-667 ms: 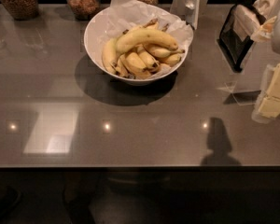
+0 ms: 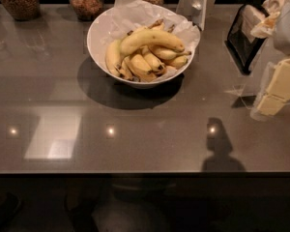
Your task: Pick banana from white bowl
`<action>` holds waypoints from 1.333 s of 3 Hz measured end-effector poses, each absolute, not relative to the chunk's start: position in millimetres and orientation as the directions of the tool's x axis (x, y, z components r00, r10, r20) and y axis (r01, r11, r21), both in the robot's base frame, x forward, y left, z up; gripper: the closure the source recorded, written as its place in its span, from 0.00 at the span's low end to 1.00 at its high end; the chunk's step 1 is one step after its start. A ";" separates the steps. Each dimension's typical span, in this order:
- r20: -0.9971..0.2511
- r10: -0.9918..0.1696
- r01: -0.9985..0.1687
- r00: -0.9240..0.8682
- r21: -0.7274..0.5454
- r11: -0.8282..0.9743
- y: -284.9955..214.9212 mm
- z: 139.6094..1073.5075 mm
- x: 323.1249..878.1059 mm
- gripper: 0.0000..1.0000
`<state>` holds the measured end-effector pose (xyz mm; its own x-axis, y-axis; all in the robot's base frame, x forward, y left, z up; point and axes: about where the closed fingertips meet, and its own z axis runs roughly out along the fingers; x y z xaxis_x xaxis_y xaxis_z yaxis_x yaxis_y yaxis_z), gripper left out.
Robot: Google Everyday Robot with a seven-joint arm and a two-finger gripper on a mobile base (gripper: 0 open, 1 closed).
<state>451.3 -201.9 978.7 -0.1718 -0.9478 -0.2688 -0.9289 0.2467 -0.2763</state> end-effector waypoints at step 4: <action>-0.504 -0.859 -0.935 0.088 -0.340 0.104 -96.7 995.4 553.3 0.00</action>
Offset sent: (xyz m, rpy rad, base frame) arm 0.0850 0.0888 0.0222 0.2777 -0.1600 0.2096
